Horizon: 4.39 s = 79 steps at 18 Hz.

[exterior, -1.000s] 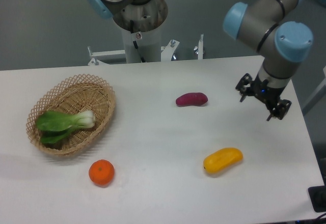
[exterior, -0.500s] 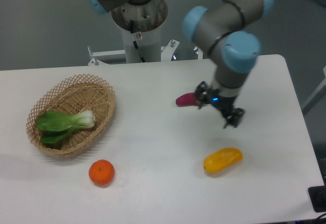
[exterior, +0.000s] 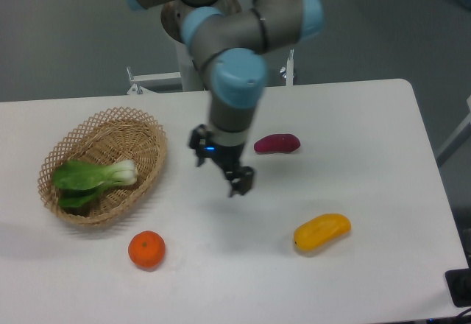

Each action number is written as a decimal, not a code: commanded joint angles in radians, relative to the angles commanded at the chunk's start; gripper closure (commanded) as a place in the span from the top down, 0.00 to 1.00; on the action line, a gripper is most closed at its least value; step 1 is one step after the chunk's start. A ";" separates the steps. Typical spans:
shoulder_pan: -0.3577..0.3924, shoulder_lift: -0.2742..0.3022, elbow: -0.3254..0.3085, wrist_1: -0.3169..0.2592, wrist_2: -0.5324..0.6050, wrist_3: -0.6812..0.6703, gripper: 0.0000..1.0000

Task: Pick up the green vegetable from the basket
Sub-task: 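Move the open gripper across the table toward the wicker basket, then lower the gripper into the basket and close it on the bok choy, then lift the bok choy up out of the wicker basket, then carry the held bok choy away from the basket toward the mango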

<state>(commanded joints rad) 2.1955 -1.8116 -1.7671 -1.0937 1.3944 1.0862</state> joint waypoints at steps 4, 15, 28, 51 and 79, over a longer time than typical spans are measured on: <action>-0.104 -0.040 0.000 -0.002 -0.002 -0.093 1.00; -0.207 -0.163 0.040 0.002 -0.140 -0.308 1.00; -0.253 -0.227 0.041 0.000 -0.143 -0.328 1.00; -0.182 -0.081 0.074 -0.068 -0.202 -0.313 0.02; 0.464 -0.120 0.255 -0.064 0.011 0.147 0.07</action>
<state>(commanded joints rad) 2.6598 -1.9312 -1.5126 -1.1582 1.4050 1.2330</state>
